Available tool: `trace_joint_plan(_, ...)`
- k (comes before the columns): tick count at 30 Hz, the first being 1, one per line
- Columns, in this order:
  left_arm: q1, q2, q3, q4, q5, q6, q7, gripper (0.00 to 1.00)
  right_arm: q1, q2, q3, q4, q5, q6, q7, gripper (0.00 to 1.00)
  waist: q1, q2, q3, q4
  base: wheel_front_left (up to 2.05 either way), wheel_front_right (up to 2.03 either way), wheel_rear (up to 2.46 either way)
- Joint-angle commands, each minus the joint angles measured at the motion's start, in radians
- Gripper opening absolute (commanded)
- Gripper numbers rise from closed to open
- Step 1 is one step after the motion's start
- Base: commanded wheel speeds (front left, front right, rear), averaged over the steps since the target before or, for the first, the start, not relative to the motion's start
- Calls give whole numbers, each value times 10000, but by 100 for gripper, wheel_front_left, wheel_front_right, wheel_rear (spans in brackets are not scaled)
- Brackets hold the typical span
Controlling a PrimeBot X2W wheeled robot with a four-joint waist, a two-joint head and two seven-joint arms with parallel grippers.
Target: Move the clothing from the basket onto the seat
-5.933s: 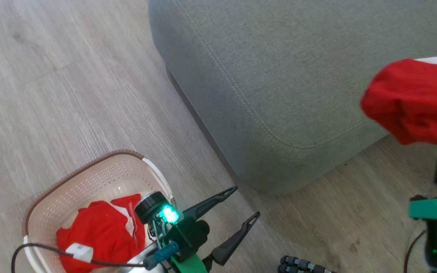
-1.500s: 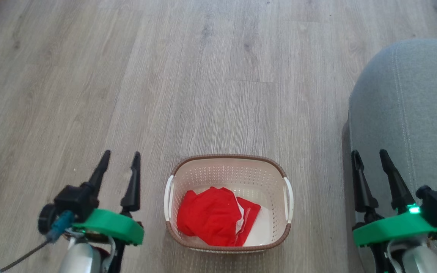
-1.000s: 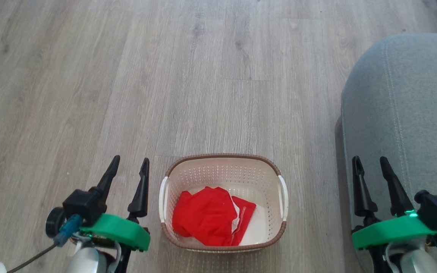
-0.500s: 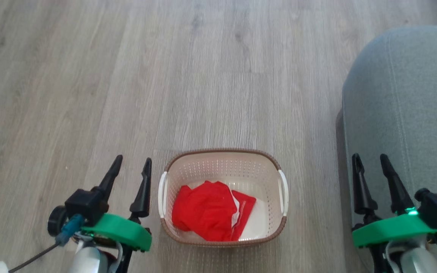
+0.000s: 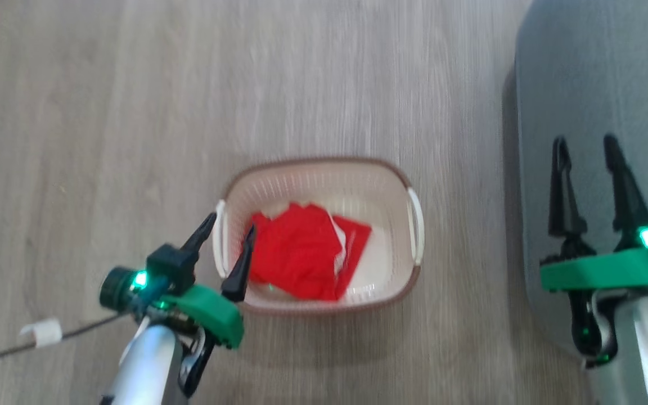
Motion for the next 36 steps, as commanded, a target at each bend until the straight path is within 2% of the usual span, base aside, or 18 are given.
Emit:
trace_joint_plan(1, -444, 173, 177, -44, 57, -69, -49, 100, -300, 17, 287, -382, -169, 0, -63, 100, -2, 1, 1251, -488, 0, 0, 0)
trace_joint_plan(12, -2856, 1502, -1956, 2164, 247, -88, -49, 100, -1015, 213, 1016, -1000, -940, 0, -63, 100, -2, 1, 4051, -1456, 0, 0, 0)
trace_joint_plan(19, -4111, 2159, -3010, 3515, 811, -58, -49, 100, -1095, 221, 1238, -1402, -380, 0, -63, 100, -2, 1, 5211, -1984, 0, 0, 0)
trace_joint_plan(25, -4915, 2128, -3338, 4834, 1271, 124, -49, 100, -1168, 222, 1453, -1413, -77, 0, -63, 100, -2, 1, 5710, -2271, 0, 0, 0)
trace_joint_plan(36, -6657, 2169, -3441, 7298, 1545, 1009, -49, 100, -1429, 223, 2215, -1372, 309, 0, -63, 100, -2, 1, 6413, -2854, 0, 0, 0)
